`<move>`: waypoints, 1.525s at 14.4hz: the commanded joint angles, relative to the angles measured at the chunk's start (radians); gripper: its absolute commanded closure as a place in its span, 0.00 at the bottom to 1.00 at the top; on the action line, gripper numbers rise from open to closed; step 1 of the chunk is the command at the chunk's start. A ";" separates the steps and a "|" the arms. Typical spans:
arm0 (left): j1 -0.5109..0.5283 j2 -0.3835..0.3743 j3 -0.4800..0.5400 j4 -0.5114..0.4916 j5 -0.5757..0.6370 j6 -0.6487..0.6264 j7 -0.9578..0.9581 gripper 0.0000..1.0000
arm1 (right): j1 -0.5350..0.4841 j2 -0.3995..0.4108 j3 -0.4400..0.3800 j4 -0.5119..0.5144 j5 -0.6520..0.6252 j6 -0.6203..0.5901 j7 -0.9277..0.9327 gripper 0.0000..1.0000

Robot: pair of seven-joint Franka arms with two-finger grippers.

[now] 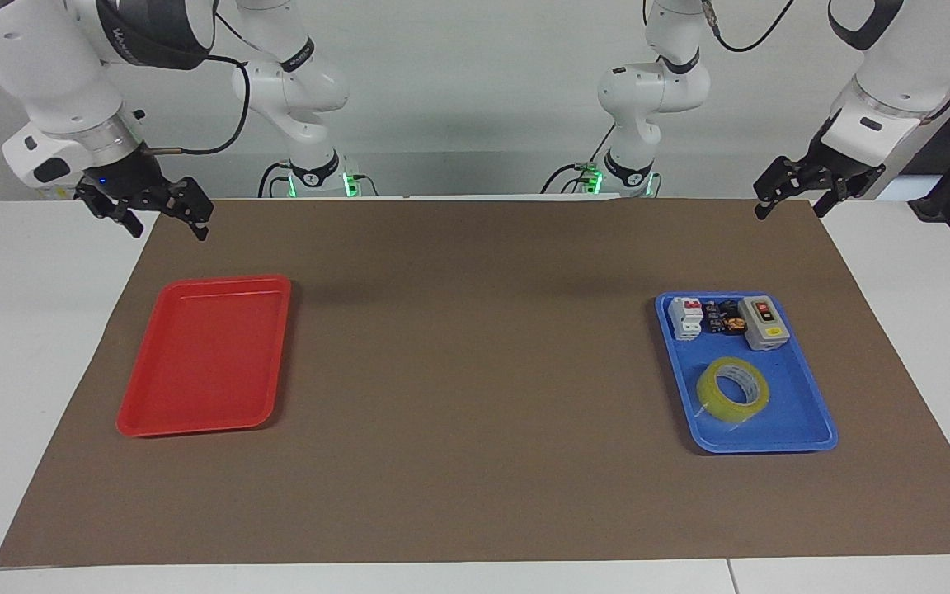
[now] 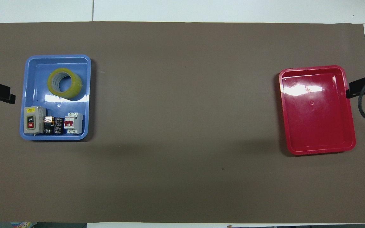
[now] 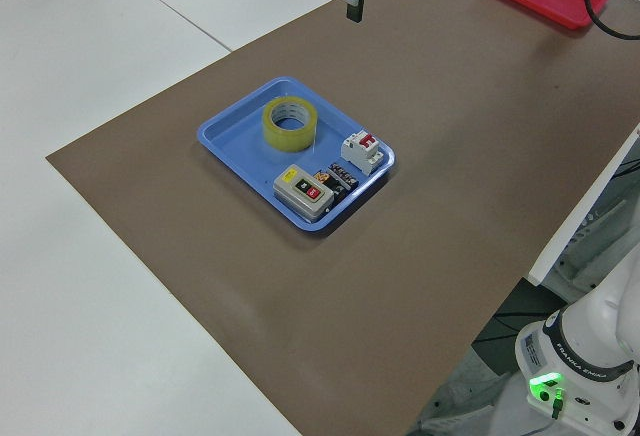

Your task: Place and move tape with both arms

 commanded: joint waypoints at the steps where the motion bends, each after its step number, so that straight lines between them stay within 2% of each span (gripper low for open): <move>1: 0.014 -0.022 -0.004 -0.034 -0.004 0.025 0.008 0.00 | -0.004 -0.004 0.000 0.000 0.022 0.012 -0.032 0.00; 10: 0.015 -0.022 -0.004 -0.052 -0.004 0.065 0.014 0.00 | -0.004 -0.015 0.000 -0.017 0.023 0.010 -0.025 0.00; 11: 0.015 -0.016 -0.004 -0.064 -0.003 0.091 0.014 0.00 | -0.004 -0.015 0.000 -0.017 0.023 0.010 -0.026 0.00; 13: 0.030 -0.011 -0.003 -0.156 -0.003 0.245 0.014 0.00 | -0.009 -0.015 0.000 -0.017 0.023 0.001 -0.028 0.00; 16: 0.052 0.056 -0.004 -0.200 -0.003 0.376 0.019 0.00 | -0.007 -0.015 0.000 -0.017 0.023 -0.001 -0.028 0.00; 22: 0.061 0.245 -0.004 -0.250 -0.003 0.662 0.037 0.00 | -0.009 -0.015 0.000 -0.017 0.023 -0.001 -0.026 0.00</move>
